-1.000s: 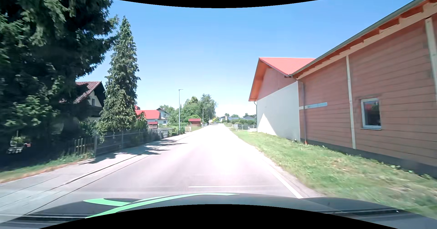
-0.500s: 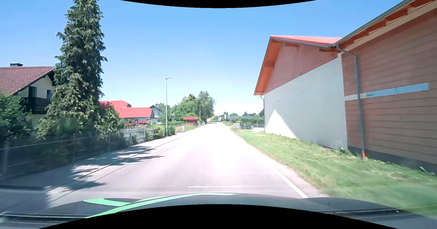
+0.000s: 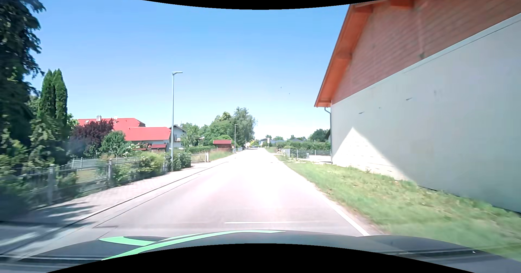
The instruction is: Follow the waypoints while adhering to traffic rules and regulations
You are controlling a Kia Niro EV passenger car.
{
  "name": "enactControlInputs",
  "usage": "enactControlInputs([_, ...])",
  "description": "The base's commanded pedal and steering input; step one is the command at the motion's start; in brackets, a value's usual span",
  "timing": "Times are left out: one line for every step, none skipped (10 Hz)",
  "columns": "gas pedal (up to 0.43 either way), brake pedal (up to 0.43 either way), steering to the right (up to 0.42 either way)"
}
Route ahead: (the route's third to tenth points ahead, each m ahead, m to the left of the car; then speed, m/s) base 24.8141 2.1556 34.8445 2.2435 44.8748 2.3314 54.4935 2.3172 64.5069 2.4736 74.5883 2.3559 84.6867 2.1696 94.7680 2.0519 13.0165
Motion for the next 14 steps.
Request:
enactControlInputs([0.000,0.000,0.004])
enactControlInputs([0.000,0.000,0.005])
enactControlInputs([0.000,0.000,0.006])
enactControlInputs([0.000,0.000,0.005])
enactControlInputs([0.000,0.000,0.005])
enactControlInputs([0.000,0.000,0.005])
enactControlInputs([0.000,0.000,0.003])
enactControlInputs([0.000,0.000,0.003])
enactControlInputs([0.000,0.012,0.002])
enactControlInputs([0.000,0.043,0.000])
enactControlInputs([0.000,0.055,0.000])
enactControlInputs([0.000,0.061,0.000])
enactControlInputs([0.000,0.073,0.000])
enactControlInputs([0.000,0.073,0.000])
